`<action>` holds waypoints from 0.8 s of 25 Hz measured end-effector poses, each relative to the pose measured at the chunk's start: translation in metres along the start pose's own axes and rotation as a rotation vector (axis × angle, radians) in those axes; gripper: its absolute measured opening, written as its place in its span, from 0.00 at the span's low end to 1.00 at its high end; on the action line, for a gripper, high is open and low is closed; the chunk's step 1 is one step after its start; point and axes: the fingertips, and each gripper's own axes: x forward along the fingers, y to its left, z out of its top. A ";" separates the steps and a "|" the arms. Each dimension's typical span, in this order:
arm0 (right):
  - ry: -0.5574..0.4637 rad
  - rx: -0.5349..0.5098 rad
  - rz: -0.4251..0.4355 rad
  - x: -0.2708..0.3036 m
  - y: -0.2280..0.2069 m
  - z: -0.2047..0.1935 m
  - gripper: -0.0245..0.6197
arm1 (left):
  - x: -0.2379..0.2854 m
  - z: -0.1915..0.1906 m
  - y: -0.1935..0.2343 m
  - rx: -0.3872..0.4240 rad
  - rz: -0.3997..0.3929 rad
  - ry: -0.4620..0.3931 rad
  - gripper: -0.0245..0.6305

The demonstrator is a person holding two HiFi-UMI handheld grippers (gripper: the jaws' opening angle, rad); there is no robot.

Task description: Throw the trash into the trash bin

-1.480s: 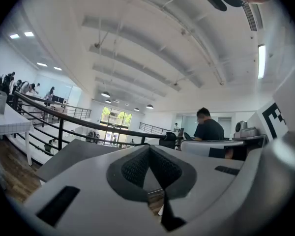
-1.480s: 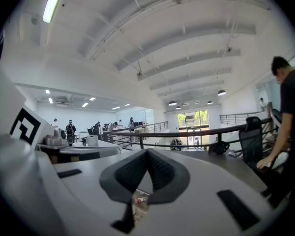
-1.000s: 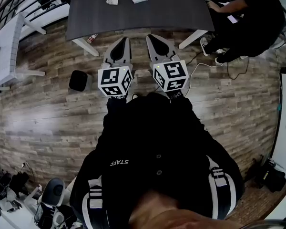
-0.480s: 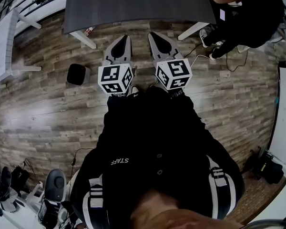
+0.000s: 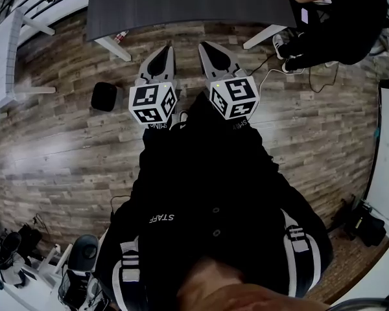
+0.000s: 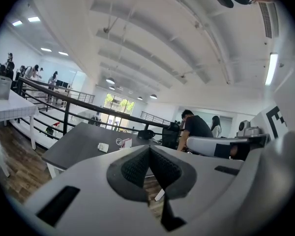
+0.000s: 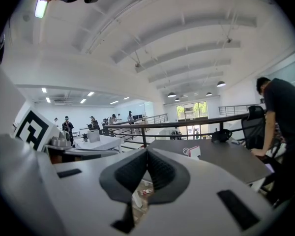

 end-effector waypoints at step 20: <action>-0.005 0.011 0.079 0.188 -0.136 0.050 0.06 | 0.198 0.068 0.077 -0.012 0.074 -0.040 0.04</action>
